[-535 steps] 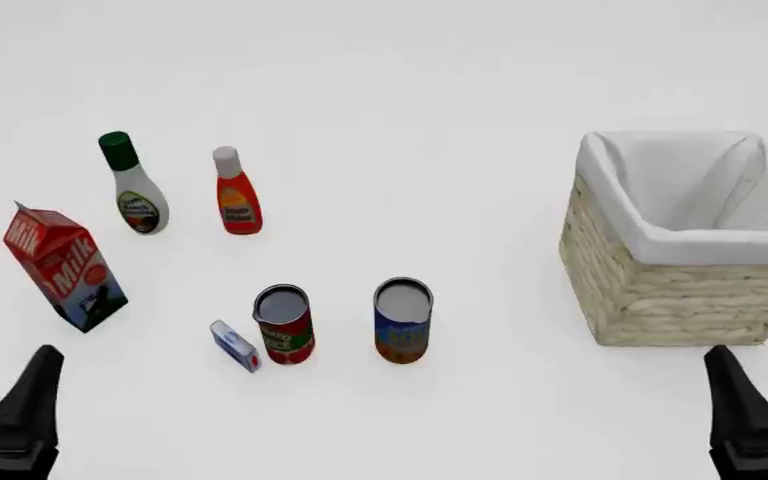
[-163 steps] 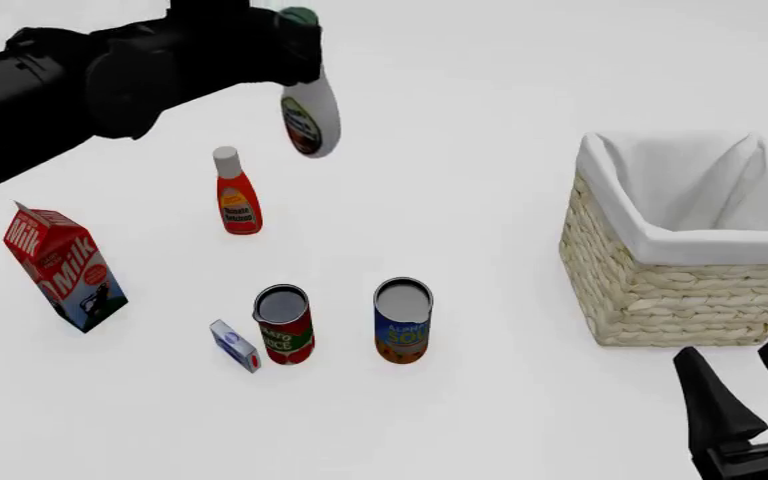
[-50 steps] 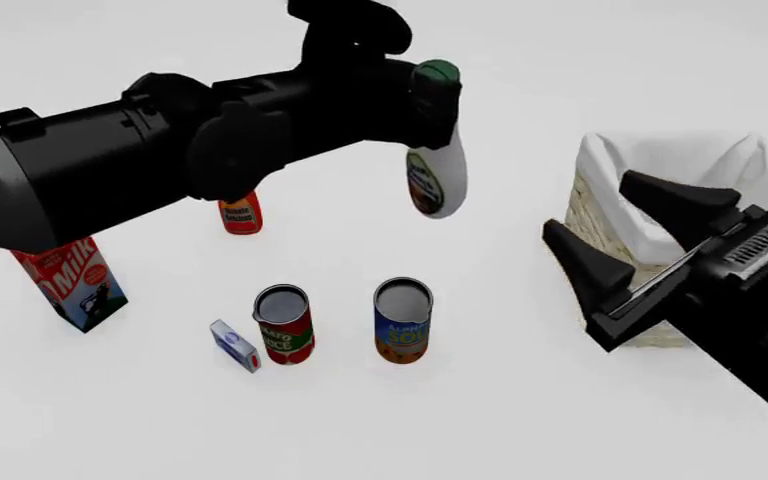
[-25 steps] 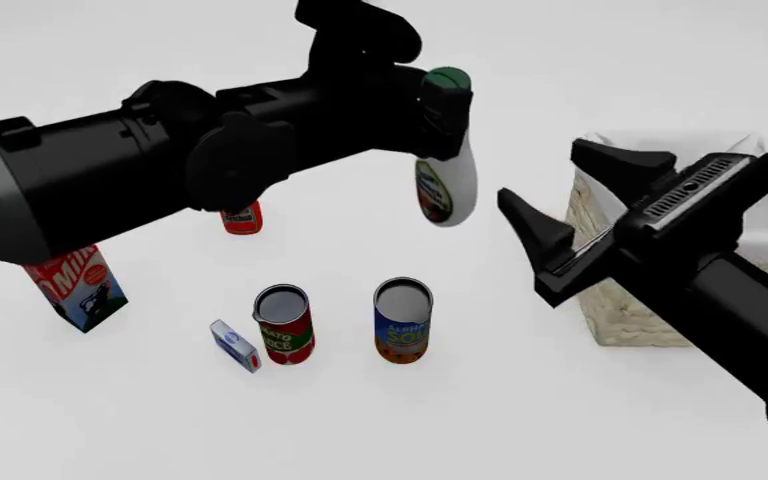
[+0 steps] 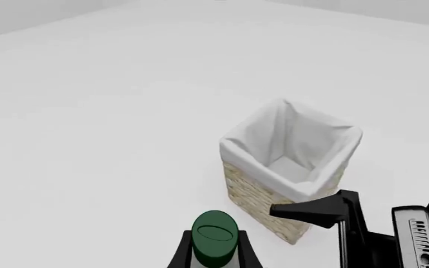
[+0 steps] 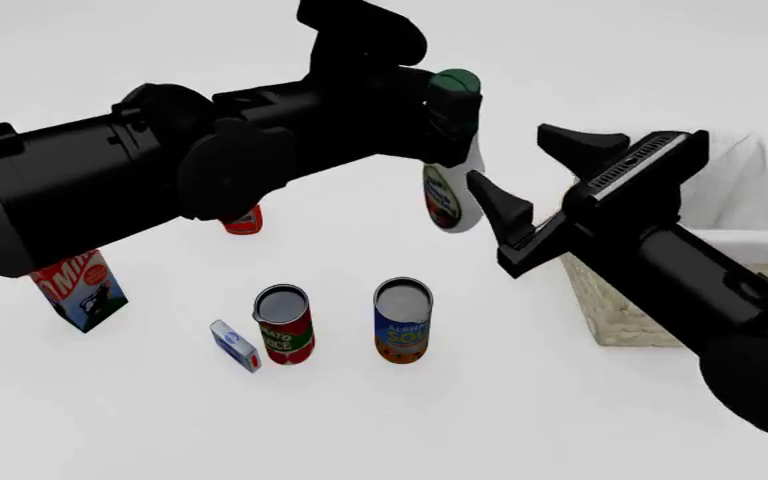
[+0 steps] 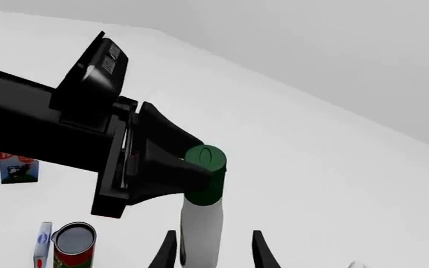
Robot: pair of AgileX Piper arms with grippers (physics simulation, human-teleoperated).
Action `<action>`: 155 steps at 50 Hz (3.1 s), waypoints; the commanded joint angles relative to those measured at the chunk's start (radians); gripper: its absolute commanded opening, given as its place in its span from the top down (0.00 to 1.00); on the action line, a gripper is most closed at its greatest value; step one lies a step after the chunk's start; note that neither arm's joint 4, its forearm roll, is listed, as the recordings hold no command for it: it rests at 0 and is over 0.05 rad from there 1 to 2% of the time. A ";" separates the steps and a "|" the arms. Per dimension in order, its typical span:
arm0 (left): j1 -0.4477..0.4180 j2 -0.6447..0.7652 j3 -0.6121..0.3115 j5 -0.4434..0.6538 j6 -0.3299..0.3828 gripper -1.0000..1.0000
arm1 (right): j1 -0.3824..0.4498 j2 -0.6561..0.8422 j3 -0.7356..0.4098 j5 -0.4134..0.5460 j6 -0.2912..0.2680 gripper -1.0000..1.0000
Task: Pick the salad dressing and place it in the basket.
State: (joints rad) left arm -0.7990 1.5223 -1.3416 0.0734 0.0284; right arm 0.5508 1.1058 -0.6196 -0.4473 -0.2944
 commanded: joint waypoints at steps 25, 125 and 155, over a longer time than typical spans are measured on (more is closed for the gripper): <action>-0.036 -0.033 0.015 -0.005 0.011 1.00 | 0.004 0.157 -0.052 -0.075 0.043 0.00; 0.113 -0.652 0.405 -0.102 0.028 0.00 | 0.023 0.088 -0.031 -0.078 0.074 1.00; 0.417 -0.891 0.966 -0.449 -0.021 0.00 | -0.055 -0.079 -0.080 0.045 0.056 1.00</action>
State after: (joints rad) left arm -0.4716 0.6988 -0.5407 -0.2699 0.0236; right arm 0.5230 1.0729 -0.6721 -0.4364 -0.2440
